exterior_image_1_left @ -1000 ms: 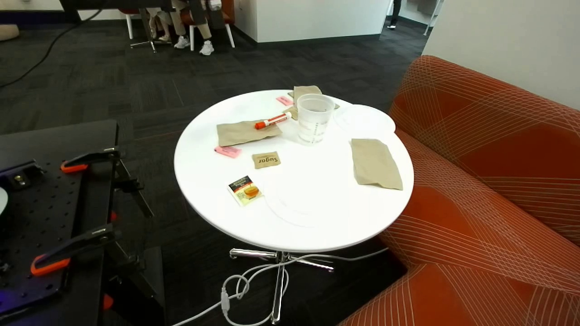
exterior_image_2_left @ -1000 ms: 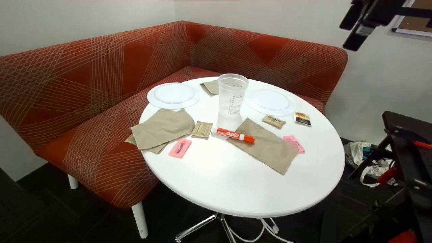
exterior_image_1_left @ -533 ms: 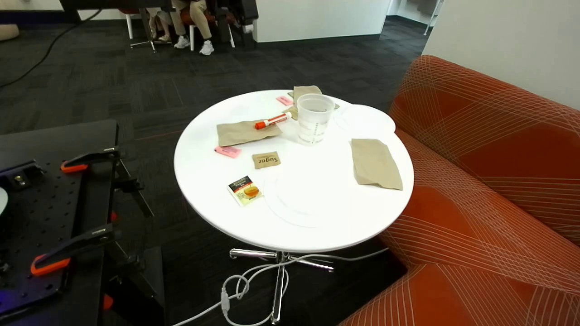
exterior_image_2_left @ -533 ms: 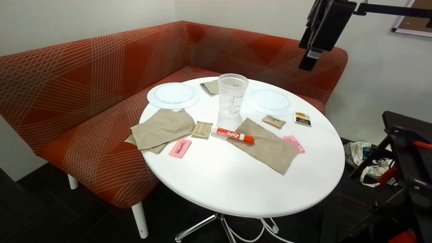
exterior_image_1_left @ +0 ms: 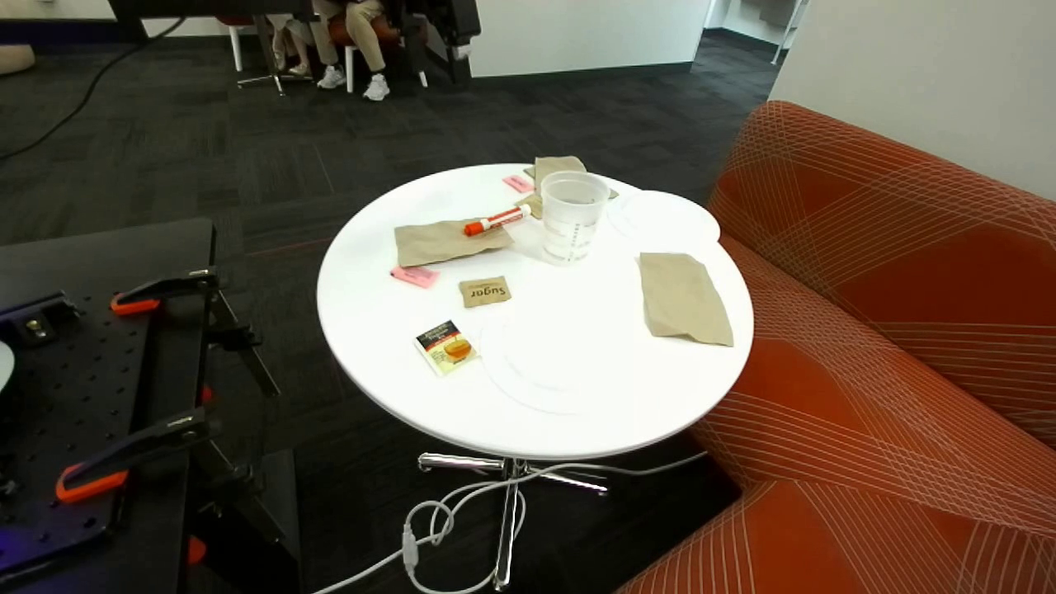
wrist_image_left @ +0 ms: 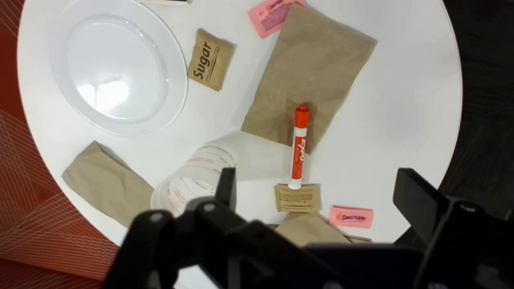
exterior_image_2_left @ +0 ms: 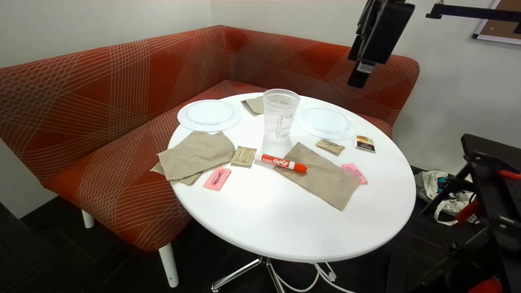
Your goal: Put the marker in the cup
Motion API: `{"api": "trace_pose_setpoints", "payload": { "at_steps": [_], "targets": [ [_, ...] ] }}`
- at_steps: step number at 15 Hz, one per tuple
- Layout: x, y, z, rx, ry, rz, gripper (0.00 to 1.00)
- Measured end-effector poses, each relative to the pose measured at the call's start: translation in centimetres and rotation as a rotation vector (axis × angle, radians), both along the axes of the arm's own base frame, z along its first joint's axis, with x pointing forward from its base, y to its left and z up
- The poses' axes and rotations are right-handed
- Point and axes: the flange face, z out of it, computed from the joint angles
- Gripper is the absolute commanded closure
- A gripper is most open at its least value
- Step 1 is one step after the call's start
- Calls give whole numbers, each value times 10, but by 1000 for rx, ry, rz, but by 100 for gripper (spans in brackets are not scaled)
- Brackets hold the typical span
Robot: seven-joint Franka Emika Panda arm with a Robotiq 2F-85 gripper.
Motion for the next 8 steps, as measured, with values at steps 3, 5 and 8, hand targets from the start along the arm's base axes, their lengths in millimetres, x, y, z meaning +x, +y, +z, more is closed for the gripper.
{"api": "trace_pose_setpoints", "payload": {
  "at_steps": [3,5,8],
  "targets": [
    [0,0,0,0,0,0,0],
    [1,-1,-1,2,0,-3,0],
    [7,-6,-12,27,-12,-14,0]
  ]
}}
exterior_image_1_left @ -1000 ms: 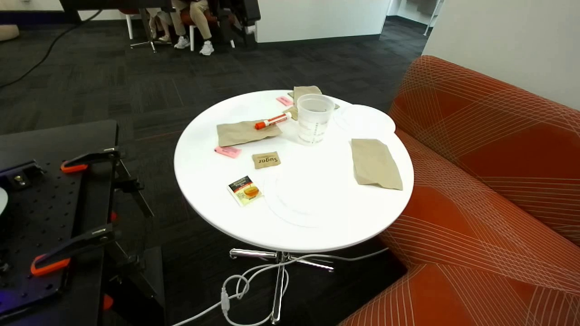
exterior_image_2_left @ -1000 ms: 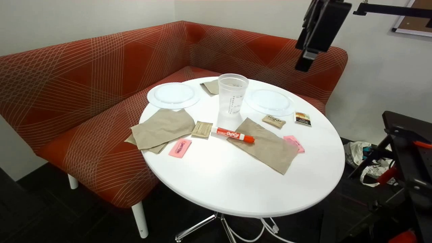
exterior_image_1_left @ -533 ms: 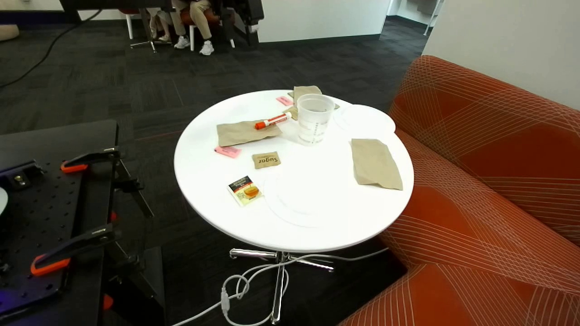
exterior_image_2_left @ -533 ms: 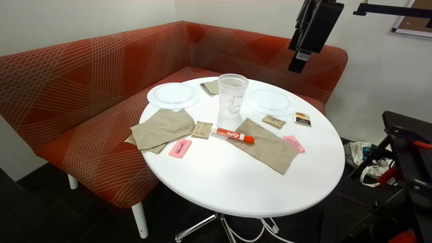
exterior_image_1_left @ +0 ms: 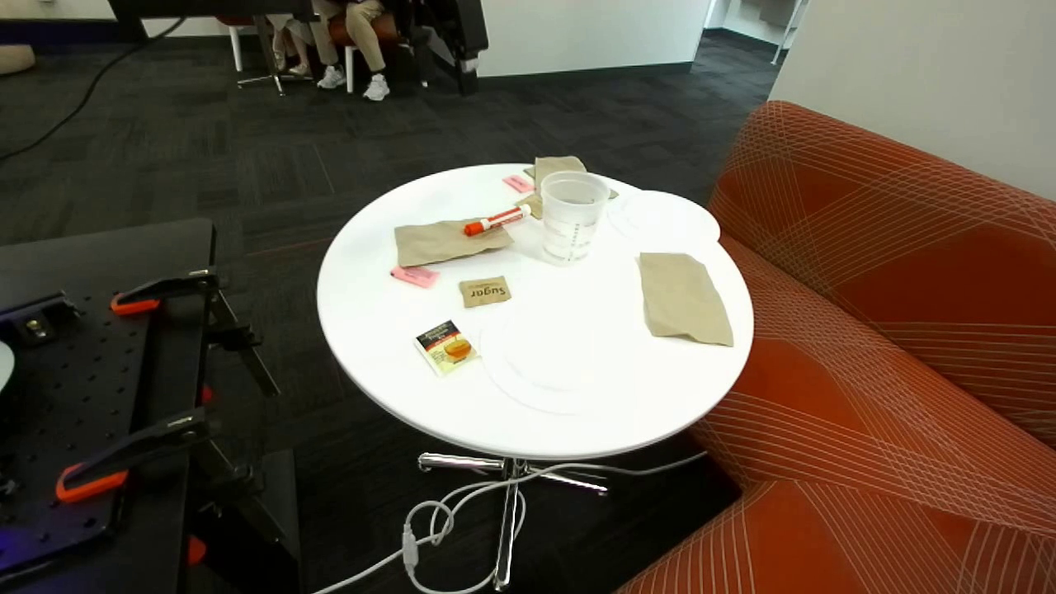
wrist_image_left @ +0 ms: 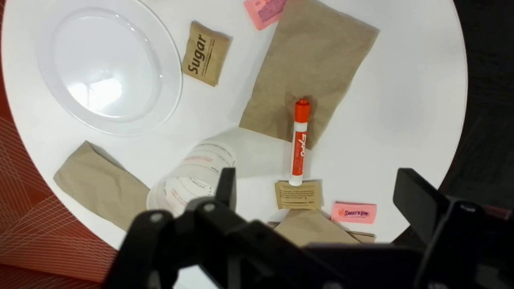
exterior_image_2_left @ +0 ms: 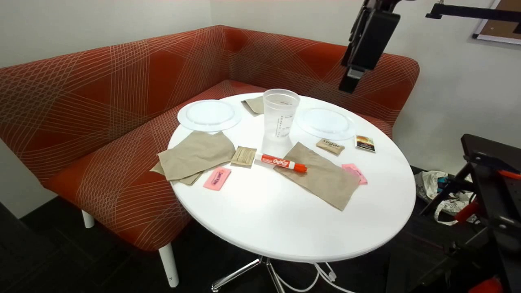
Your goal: Put the marker in the cup
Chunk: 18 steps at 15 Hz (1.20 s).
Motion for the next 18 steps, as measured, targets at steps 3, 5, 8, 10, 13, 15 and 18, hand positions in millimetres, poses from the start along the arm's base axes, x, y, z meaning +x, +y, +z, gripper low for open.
{"api": "trace_pose_setpoints", "payload": {
  "at_steps": [3,5,8,10,13,15,18],
  "targets": [
    [11,-6,-21,43,-18,0,0],
    [18,-9,-37,67,-20,-1,0],
    [31,-10,-61,90,-4,-12,0],
    [40,-8,-76,95,14,-17,0],
    [51,-4,-95,98,35,-17,0],
    [56,0,-107,98,48,-15,0],
    [62,7,-123,99,65,-9,0]
  ]
}}
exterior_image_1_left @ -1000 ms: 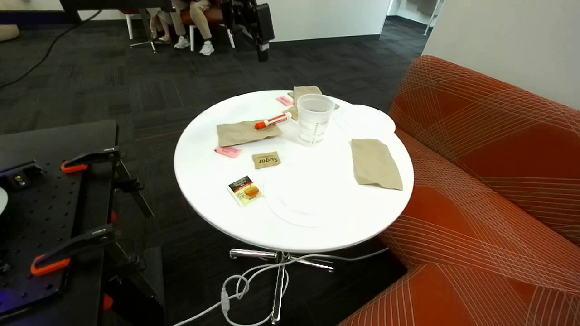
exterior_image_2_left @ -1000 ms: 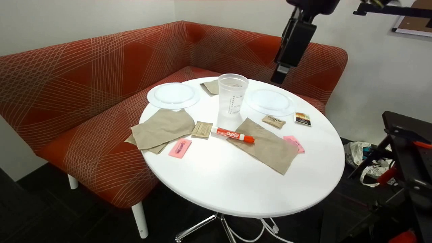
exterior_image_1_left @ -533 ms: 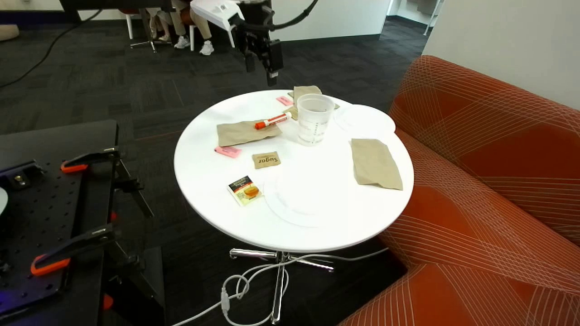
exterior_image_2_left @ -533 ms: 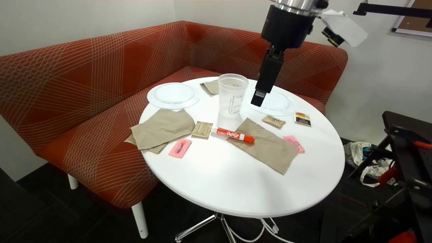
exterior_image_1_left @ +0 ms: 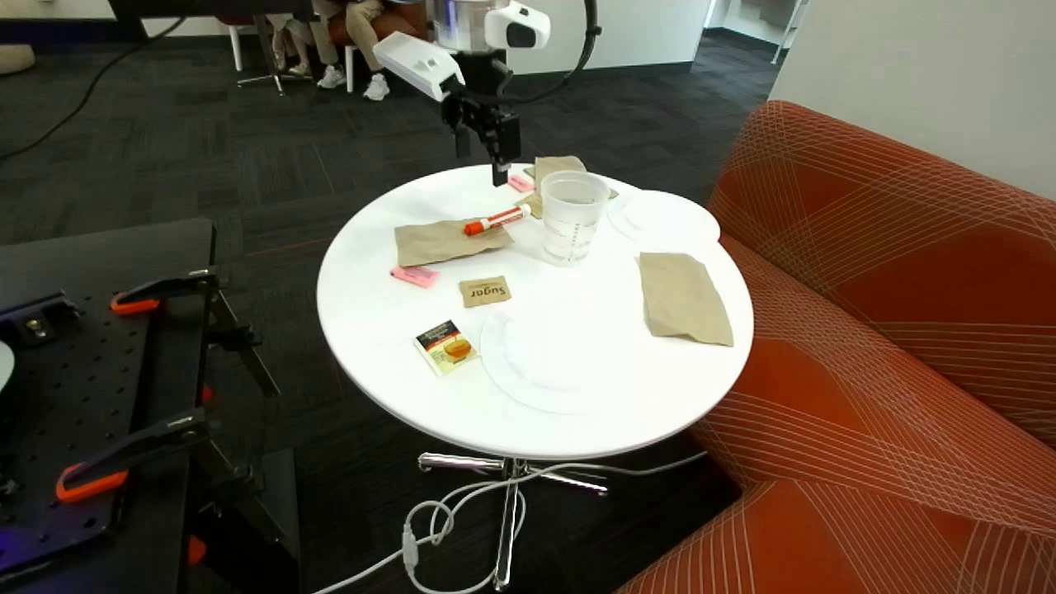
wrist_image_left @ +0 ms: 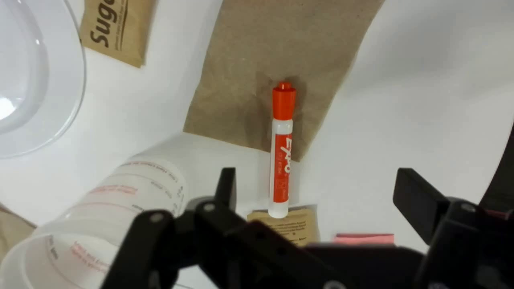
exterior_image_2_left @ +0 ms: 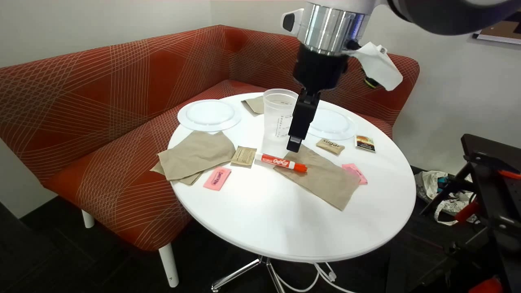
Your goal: Put the marker in the cup
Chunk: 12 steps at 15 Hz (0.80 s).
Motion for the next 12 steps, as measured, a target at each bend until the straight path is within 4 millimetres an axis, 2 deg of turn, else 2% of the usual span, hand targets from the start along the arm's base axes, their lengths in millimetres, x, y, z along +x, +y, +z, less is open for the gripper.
{"api": "trace_pose_setpoints", "payload": {
  "at_steps": [12],
  "targets": [
    [23,5,-46,-14,29,-9,0]
  ]
}}
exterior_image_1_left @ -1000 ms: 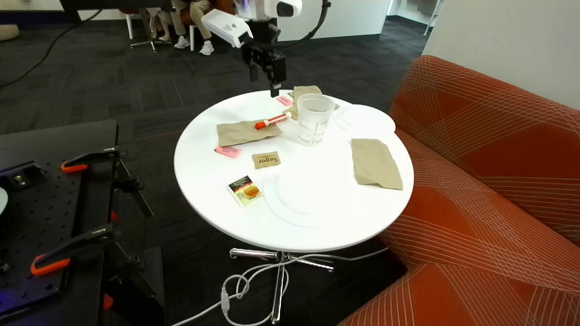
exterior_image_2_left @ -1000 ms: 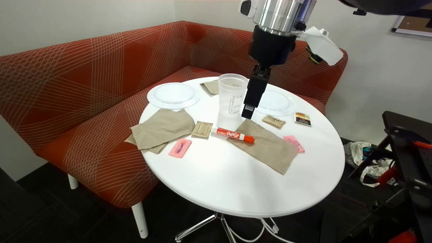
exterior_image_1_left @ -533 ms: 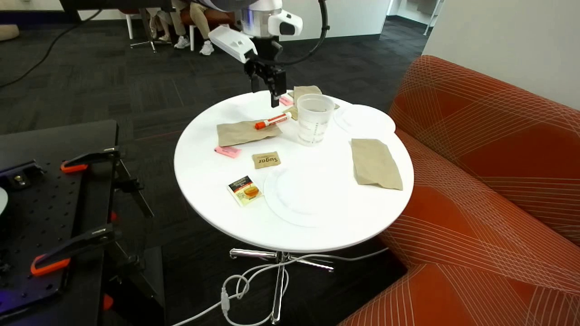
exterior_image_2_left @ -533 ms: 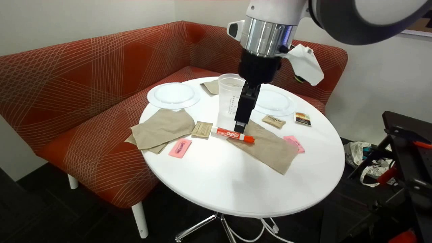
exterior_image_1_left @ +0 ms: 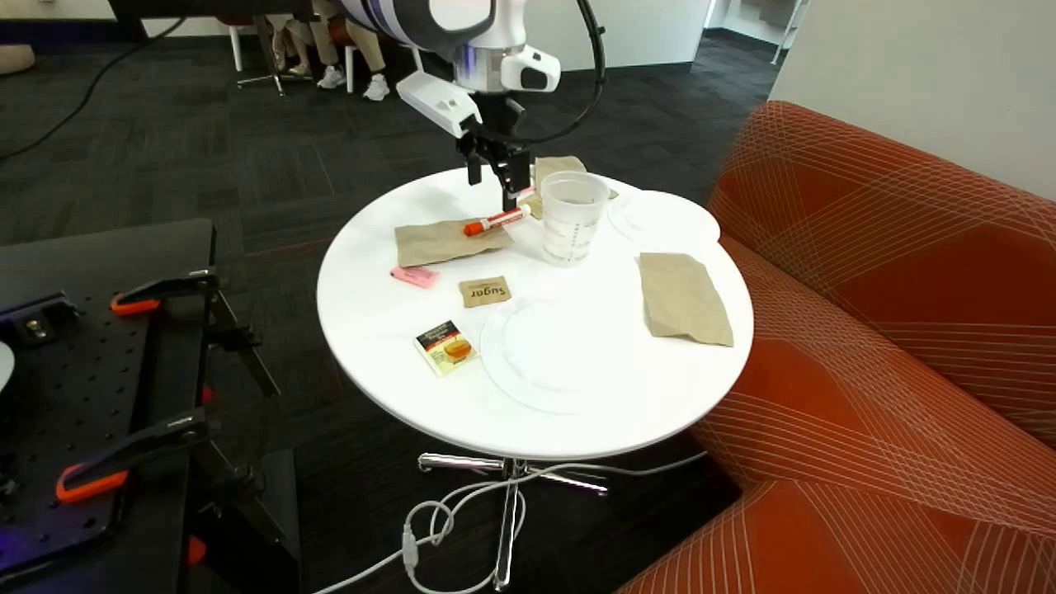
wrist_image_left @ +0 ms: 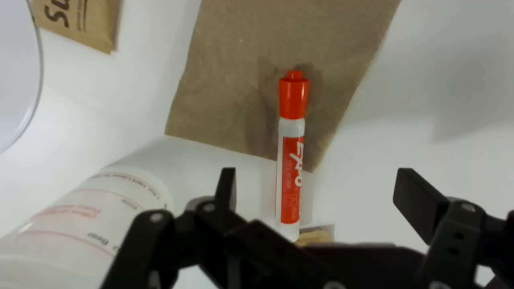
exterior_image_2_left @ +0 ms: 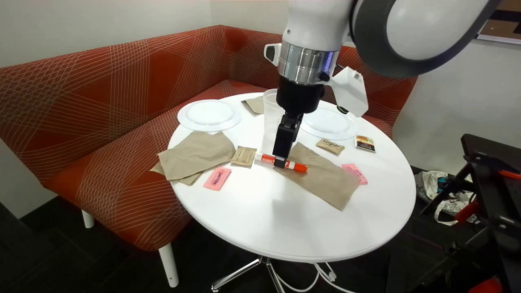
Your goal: Put the marker in the cup
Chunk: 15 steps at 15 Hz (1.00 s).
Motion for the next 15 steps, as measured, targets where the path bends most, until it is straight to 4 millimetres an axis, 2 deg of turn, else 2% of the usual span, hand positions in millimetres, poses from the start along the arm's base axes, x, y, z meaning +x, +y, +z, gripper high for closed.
{"api": "trace_pose_setpoints", "payload": {
  "at_steps": [8,9,11,15],
  "targets": [
    [20,-1,-23,3,1,-13,0],
    [22,-1,-25,4,2,-14,25],
    [26,-1,-29,5,2,-17,34],
    [31,0,-35,7,1,-18,66]
  ]
}}
